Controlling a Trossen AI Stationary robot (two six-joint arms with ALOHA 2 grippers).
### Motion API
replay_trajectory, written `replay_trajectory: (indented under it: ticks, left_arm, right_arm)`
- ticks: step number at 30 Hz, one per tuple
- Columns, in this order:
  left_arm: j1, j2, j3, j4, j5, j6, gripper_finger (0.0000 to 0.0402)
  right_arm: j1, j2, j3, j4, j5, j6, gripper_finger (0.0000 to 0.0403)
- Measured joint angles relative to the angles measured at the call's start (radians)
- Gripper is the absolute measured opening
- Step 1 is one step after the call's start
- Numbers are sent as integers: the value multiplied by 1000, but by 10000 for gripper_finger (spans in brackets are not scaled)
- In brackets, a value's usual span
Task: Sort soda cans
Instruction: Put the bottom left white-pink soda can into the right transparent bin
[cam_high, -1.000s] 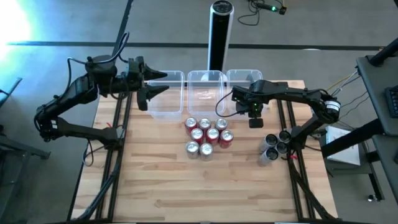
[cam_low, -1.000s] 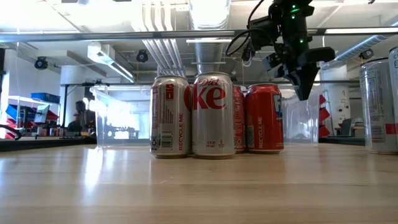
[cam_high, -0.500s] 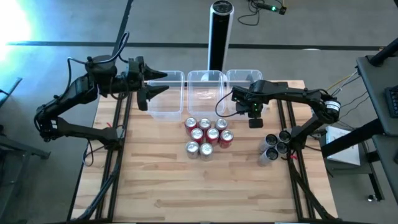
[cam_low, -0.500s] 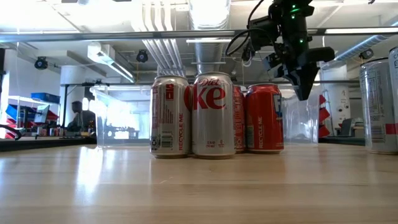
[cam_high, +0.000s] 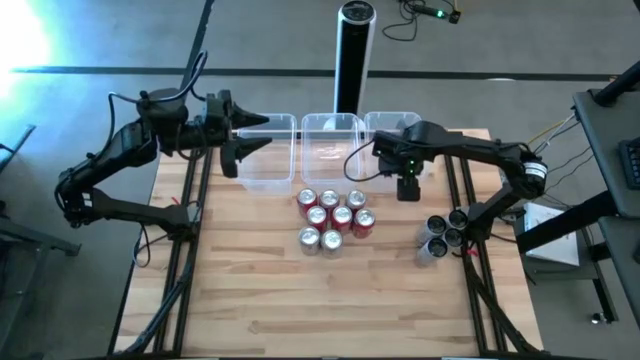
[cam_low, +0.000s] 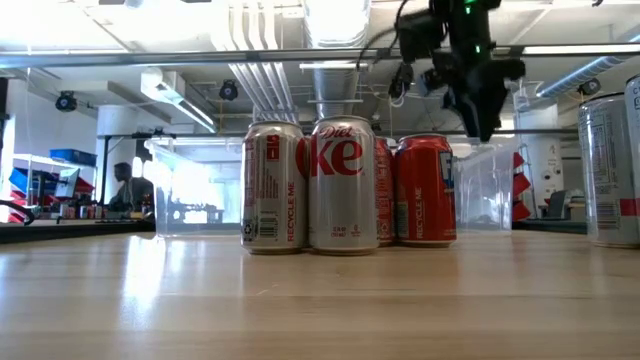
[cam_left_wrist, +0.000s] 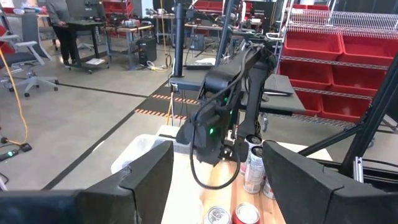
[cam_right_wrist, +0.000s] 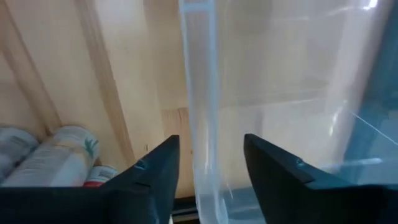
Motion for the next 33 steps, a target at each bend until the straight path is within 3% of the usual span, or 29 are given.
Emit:
replay_trajectory:
  ticks: [7,12,20,26,33]
  left_arm:
    - [0,30,0,73,51,22,231]
    - [0,59,0,99,55,44,231]
    - [0,108,0,199,129,48,231]
    - [0,136,0,275,161,60,231]
    - [0,157,0,273,162,63,231]
  right_arm:
    - [57,0,209,-110,-10,238,243]
    - [140,-4,272,-179,-92,471,292]
    - [377,-110,180,-186,-113,739,368]
    - [547,-254,87,-188,-105,915,371]
    - [787,-353,-6,-188,-112,941,363]
